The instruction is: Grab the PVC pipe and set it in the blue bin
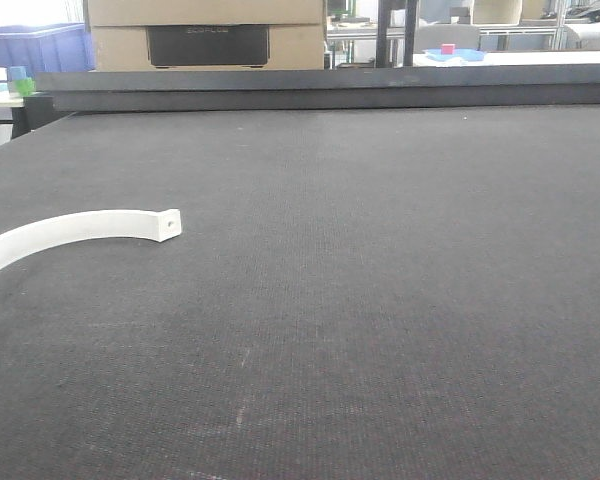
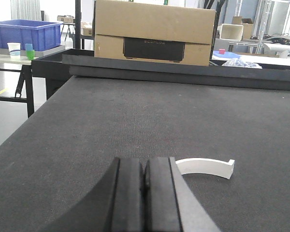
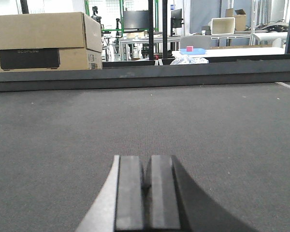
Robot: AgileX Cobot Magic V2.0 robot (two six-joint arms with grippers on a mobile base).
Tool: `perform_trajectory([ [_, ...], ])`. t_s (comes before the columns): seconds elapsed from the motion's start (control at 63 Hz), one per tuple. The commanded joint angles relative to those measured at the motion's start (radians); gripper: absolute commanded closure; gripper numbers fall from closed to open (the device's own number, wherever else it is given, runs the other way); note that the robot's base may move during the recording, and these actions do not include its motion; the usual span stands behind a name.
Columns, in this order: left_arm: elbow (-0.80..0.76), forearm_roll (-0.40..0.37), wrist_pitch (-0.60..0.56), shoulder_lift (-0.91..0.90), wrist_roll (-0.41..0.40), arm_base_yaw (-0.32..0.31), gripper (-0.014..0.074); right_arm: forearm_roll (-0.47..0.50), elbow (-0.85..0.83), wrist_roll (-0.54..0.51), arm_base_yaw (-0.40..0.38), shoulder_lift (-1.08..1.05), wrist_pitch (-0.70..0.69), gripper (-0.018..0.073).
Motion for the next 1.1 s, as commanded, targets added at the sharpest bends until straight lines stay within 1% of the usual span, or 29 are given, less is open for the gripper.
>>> perform_trajectory([
  [0.0,-0.003,-0.004,-0.013,-0.003,0.002,0.001,0.0707,0.000,0.000,-0.002,-0.004,-0.002,-0.017,0.0721],
  [0.572,-0.003,-0.004,-0.013,-0.003,0.002,0.001,0.0707,0.000,0.000,-0.002,-0.004,-0.002,-0.017,0.0721],
  [0.667,-0.003,0.022,-0.036,-0.003,0.002,0.001,0.0707,0.000,0.000,-0.002,-0.004,-0.002,-0.017,0.0721],
  [0.794,-0.003,0.026,-0.079,-0.003,0.002,0.001,0.0707,-0.004,0.000,-0.002,-0.004,-0.002,-0.029,0.0721],
  [0.874,-0.003,0.027,-0.112,-0.003,0.002,0.001,0.0707,-0.004,0.000,-0.002,-0.004,-0.002,-0.150,0.0721],
  [0.937,-0.003,0.027,-0.187,-0.003,0.002,0.001,0.0707,-0.004,0.000,-0.002,-0.001,-0.002,-0.293,0.0721],
  [0.985,-0.009,0.027,-0.235,-0.003,0.002,0.001,0.0707,-0.004,-0.009,-0.002,-0.001,-0.002,-0.353,0.0721],
  [1.032,-0.049,0.027,-0.262,-0.003,0.002,0.001,0.0707,-0.004,-0.051,-0.002,-0.001,-0.002,-0.354,0.0721],
  [1.08,-0.103,0.027,-0.269,-0.003,0.002,0.001,0.0707,-0.004,-0.115,-0.002,-0.001,-0.002,-0.320,0.0721],
])
